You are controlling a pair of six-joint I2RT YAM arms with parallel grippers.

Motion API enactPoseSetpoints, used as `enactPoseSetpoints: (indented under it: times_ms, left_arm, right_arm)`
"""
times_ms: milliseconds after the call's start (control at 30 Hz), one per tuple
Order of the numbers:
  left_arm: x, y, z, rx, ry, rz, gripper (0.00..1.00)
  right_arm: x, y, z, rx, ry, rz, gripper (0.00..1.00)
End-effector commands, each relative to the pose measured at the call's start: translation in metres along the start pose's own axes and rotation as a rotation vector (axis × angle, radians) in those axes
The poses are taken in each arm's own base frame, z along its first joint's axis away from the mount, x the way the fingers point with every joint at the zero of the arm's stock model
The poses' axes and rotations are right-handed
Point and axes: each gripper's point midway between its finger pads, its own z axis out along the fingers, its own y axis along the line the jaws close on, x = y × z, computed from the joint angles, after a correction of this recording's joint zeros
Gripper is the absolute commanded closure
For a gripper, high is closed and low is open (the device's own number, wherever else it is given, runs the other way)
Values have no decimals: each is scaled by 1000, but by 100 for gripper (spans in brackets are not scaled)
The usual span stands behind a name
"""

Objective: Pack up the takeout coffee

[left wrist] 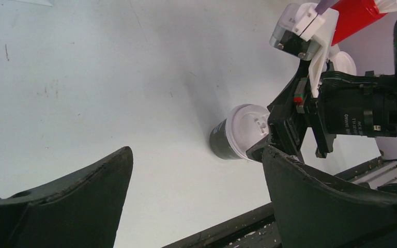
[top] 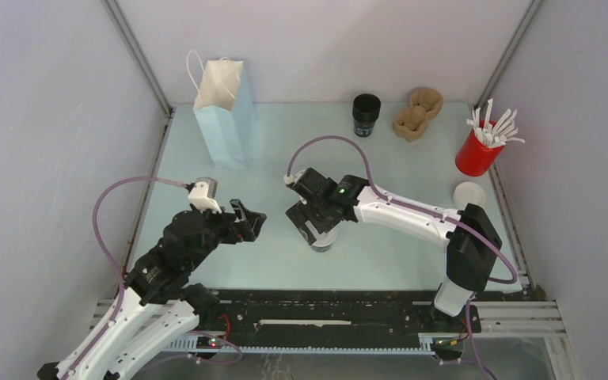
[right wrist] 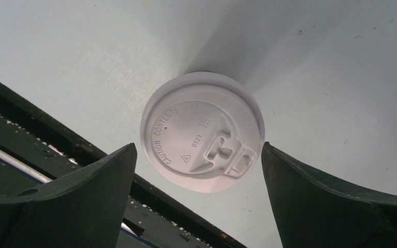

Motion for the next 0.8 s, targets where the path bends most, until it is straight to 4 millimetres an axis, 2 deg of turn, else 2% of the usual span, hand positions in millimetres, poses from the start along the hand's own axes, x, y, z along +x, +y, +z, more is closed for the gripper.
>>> enactPoseSetpoints:
  times_ms: [0,200,600,767]
  left_arm:
    - [0,6,4,-22,-12,26,0]
    - [1,7,4,-24,-10,27,0]
    - [1,7,5,-26,-6,34,0]
    - [1,7,5,-25,-6,37,0]
  right_arm:
    - [-10,-2,-6,40,-25,-32,0]
    - [-12,0,-3,37,-24,-35,1]
    - [-10,-1,-1,46,-10,-27,14]
    - [-9,-2,0,53,-1,-25,15]
